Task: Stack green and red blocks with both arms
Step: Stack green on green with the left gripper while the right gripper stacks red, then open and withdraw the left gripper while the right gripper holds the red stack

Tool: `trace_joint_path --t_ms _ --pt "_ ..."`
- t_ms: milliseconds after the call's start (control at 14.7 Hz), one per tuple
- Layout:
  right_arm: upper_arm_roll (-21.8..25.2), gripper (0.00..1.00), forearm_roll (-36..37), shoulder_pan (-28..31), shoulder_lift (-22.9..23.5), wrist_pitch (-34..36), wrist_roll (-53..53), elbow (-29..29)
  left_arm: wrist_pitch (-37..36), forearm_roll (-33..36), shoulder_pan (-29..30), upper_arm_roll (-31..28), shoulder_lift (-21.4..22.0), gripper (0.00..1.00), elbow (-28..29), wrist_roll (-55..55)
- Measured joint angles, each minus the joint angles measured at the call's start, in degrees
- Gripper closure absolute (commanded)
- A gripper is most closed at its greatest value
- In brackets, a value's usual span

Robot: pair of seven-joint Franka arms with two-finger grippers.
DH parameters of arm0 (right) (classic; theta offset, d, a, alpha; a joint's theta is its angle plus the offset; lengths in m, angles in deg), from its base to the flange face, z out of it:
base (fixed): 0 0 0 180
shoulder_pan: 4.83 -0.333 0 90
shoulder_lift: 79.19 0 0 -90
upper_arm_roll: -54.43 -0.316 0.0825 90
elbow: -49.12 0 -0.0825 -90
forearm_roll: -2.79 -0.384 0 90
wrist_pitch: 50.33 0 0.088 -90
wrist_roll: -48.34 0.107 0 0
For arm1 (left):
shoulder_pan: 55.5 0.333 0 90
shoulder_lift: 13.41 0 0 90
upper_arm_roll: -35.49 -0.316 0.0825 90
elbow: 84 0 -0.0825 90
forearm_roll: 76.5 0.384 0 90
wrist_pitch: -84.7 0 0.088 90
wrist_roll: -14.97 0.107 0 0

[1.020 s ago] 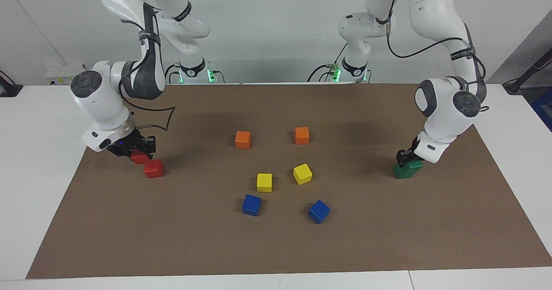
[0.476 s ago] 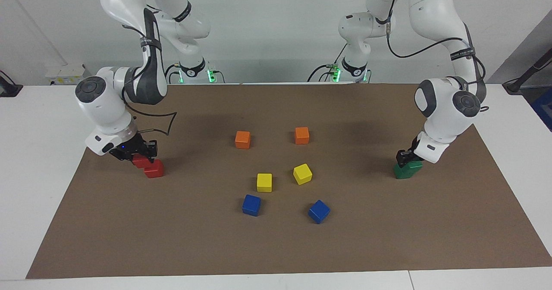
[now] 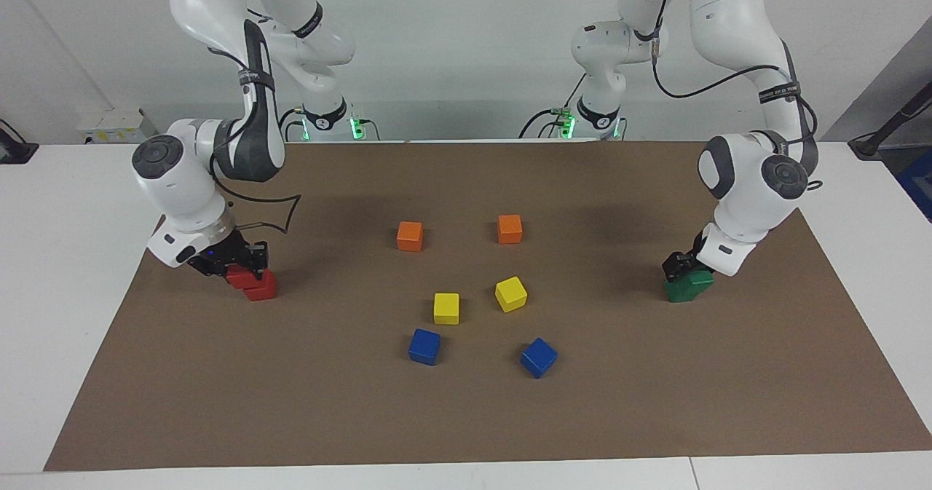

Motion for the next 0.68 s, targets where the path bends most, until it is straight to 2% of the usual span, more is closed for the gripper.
trace_joint_path --t_ms 204,340,680 --pt "-0.03 1.0 0.0 -0.76 0.0 -0.04 0.18 0.0 -3.09 0.0 0.05 -0.07 1.52 0.0 -0.76 0.0" --pt "-0.04 1.0 0.0 -1.13 0.0 -0.04 0.3 0.0 -8.21 0.0 0.25 -0.23 3.78 0.0 -2.91 0.0" --pt "-0.02 1.0 0.0 -1.01 0.0 -0.05 0.3 0.0 -21.24 0.0 0.52 -0.2 13.49 0.0 -5.62 0.0"
